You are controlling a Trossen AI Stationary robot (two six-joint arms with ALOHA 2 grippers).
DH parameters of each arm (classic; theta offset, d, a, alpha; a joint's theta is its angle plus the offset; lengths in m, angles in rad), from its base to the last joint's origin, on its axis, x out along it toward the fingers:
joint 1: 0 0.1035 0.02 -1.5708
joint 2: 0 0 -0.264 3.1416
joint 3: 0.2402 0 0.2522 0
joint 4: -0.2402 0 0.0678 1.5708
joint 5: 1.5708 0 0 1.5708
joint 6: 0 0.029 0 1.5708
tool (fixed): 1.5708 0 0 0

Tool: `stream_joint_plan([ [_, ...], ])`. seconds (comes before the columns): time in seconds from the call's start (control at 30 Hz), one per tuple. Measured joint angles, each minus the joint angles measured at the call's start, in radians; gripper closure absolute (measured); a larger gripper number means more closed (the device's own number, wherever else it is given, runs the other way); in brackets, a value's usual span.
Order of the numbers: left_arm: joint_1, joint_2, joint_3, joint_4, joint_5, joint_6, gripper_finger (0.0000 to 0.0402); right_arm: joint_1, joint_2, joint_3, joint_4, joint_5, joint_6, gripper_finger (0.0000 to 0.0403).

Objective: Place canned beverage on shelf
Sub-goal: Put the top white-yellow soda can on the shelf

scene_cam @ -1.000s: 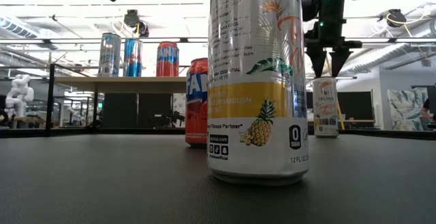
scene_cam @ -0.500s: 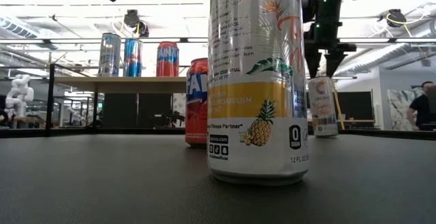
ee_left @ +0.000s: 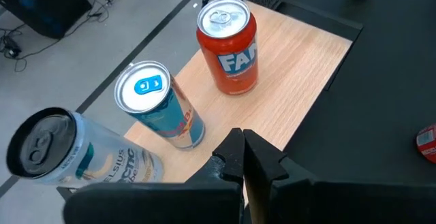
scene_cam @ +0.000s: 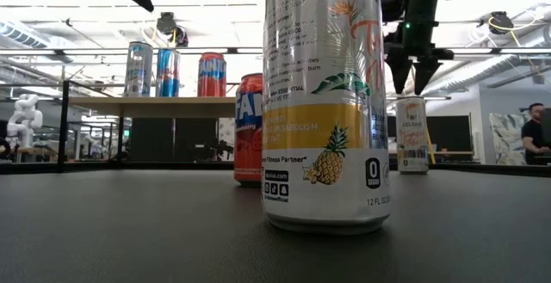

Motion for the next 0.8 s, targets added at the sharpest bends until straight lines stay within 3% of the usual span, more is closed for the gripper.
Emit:
stream_joint_plan([
  [0.23,0.0,0.007,0.0,0.0,0.0,0.0,0.0401,0.0,0.0,0.001,-0.005,0.0,-0.017,0.0155],
  [0.6,0.0,-0.002,0.0,0.0,0.0,0.001,0.0401,0.0,0.0,0.002,0.001,0.0,-0.014,0.0093],
  [0.8,0.0,-0.002,0.0,-0.001,0.0,0.001,0.0401,0.005,0.003,0.002,0.008,0.002,-0.005,0.009],
])
